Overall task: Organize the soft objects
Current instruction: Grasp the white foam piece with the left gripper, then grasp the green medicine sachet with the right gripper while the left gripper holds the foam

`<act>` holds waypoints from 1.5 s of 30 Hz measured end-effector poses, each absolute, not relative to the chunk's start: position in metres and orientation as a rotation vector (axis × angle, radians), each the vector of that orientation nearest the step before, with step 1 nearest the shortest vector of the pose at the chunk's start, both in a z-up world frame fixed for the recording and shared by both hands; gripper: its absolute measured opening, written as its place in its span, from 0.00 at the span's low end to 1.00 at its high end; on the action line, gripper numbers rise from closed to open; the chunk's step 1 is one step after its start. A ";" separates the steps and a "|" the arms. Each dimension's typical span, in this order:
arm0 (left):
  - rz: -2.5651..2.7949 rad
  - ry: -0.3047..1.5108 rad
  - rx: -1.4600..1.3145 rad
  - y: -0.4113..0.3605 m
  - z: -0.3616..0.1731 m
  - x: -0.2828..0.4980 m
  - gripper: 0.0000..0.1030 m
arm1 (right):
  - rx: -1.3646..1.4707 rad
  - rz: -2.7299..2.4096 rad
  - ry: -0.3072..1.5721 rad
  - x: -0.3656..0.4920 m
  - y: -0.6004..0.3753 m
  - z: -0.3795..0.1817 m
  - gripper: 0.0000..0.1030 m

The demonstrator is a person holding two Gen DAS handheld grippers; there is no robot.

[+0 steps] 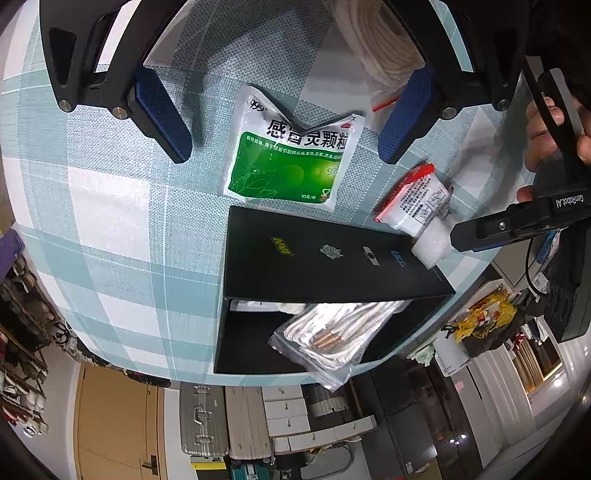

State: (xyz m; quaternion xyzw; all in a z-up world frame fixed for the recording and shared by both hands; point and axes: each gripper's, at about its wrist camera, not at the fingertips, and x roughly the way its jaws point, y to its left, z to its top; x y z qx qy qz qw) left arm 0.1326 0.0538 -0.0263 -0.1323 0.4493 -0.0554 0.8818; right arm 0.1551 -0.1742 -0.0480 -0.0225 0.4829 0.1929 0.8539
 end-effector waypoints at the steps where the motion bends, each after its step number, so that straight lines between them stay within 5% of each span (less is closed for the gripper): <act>1: -0.110 0.945 -0.276 0.053 -0.028 0.134 1.00 | -0.051 0.402 1.021 0.156 -0.174 -0.049 0.99; 31: -0.079 0.934 -0.188 0.048 -0.032 0.134 0.88 | -0.119 0.374 1.052 0.159 -0.164 -0.056 0.96; 45: -0.056 0.848 -0.140 0.046 -0.007 0.117 0.88 | -0.189 0.351 1.002 0.150 -0.167 -0.053 0.48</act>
